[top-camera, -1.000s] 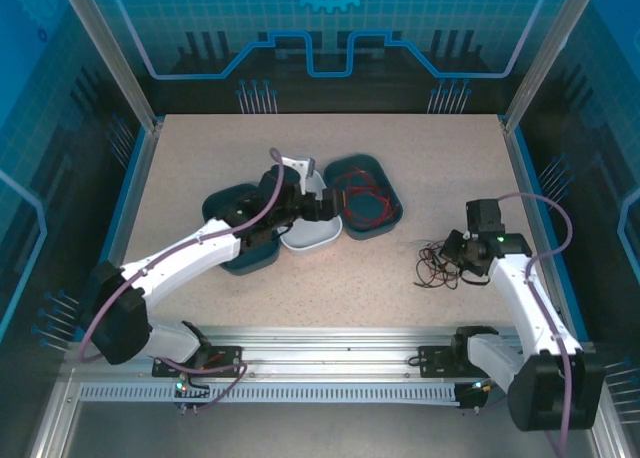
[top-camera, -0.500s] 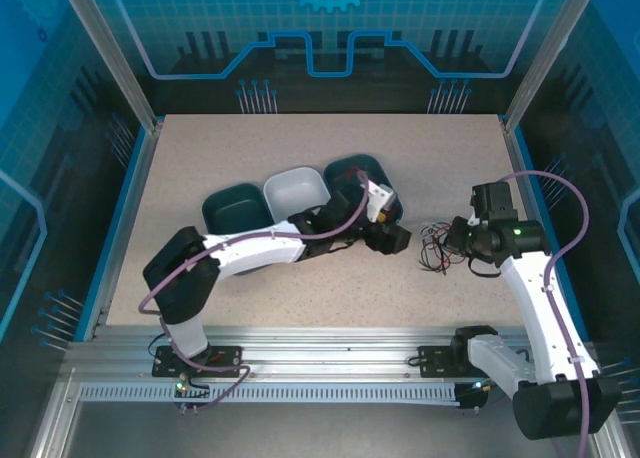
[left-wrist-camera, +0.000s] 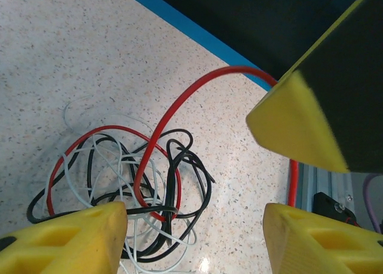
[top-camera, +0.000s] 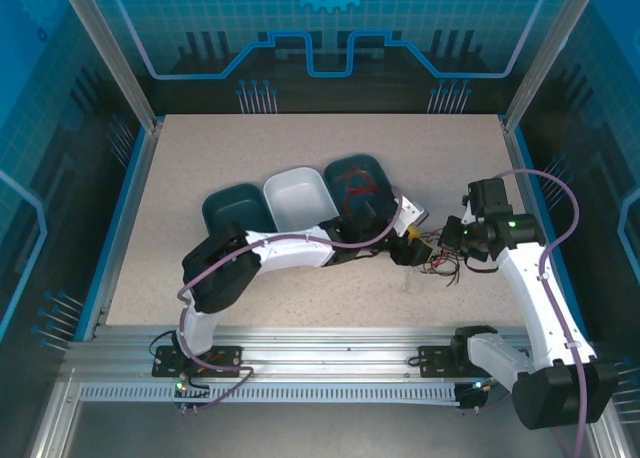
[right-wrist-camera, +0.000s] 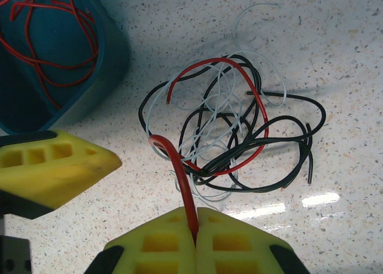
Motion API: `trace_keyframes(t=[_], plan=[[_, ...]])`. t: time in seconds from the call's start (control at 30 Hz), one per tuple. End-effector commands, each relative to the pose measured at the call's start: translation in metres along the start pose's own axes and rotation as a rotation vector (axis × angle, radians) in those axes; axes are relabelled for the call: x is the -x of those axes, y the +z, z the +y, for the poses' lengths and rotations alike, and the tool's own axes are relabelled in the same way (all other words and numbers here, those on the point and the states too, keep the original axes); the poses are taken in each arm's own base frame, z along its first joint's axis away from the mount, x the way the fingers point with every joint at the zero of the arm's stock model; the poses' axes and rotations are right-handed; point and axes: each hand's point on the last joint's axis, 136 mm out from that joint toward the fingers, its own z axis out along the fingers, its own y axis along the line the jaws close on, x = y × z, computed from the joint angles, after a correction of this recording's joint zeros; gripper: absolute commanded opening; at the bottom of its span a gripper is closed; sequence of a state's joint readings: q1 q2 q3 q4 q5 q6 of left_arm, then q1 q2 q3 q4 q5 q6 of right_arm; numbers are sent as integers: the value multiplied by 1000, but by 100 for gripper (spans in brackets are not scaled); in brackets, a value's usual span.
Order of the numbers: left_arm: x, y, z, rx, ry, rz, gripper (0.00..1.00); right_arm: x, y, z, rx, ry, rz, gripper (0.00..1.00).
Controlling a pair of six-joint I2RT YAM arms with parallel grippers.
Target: Untangle the cables
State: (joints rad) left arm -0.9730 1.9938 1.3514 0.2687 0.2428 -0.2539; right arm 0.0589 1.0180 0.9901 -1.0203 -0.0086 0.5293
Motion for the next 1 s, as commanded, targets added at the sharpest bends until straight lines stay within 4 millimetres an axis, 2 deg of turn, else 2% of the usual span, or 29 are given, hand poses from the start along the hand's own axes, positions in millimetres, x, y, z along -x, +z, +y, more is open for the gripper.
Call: trace_keyframes(t=[0.0, 0.13, 0.47, 0.57, 0.7, 0.97], plan=[[4, 9, 10, 52, -43, -14, 64, 1, -12, 7, 28, -31, -28, 0], [4, 19, 21, 90, -108, -26, 64, 5, -27, 11, 54, -41, -78, 0], [11, 49, 23, 57, -185, -53, 63, 11, -50, 24, 126, -56, -139, 0], [5, 55, 26, 52, -212, -40, 60, 16, -67, 21, 102, -66, -179, 0], [-5, 63, 31, 53, -247, -19, 51, 24, -95, 20, 84, -82, -242, 0], [-15, 71, 37, 65, -273, 12, 49, 46, -142, 32, 112, -115, -367, 0]])
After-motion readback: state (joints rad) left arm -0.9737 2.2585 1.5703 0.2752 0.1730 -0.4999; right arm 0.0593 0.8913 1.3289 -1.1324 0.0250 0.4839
